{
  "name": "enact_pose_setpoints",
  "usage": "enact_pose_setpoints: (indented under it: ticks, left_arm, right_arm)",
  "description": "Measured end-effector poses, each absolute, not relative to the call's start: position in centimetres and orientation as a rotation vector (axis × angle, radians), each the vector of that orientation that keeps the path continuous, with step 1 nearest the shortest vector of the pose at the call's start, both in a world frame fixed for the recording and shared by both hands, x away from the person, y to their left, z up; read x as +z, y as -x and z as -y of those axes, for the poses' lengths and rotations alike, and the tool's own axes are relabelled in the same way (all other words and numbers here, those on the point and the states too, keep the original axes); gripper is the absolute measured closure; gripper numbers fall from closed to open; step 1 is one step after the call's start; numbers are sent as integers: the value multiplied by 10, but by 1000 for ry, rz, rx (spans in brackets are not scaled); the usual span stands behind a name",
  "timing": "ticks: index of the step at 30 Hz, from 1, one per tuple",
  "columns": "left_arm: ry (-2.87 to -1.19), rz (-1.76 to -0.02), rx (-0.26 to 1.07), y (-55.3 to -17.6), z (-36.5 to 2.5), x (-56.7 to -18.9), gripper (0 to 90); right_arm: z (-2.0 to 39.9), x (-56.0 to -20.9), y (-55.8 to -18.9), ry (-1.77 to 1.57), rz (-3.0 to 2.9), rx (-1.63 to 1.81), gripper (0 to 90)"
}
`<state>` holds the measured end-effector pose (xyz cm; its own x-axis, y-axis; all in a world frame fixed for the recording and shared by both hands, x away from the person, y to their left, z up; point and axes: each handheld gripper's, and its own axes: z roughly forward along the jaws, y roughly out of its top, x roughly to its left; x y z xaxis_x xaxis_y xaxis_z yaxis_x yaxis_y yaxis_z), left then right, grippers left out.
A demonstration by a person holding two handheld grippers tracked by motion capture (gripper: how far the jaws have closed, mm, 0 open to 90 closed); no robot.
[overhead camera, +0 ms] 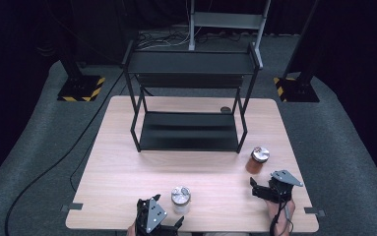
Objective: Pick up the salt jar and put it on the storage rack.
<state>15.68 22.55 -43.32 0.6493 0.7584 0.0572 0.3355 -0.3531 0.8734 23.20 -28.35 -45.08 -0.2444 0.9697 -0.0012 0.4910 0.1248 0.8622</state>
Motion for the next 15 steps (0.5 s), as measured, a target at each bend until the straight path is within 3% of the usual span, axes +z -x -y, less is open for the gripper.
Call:
enact_pose_setpoints:
  ticks: [15]
  left_arm:
    - [-1982,-837,513,-183,-215,-435,0]
  right_arm:
    - [283,-450,-233,-1409,-1823,1032,0]
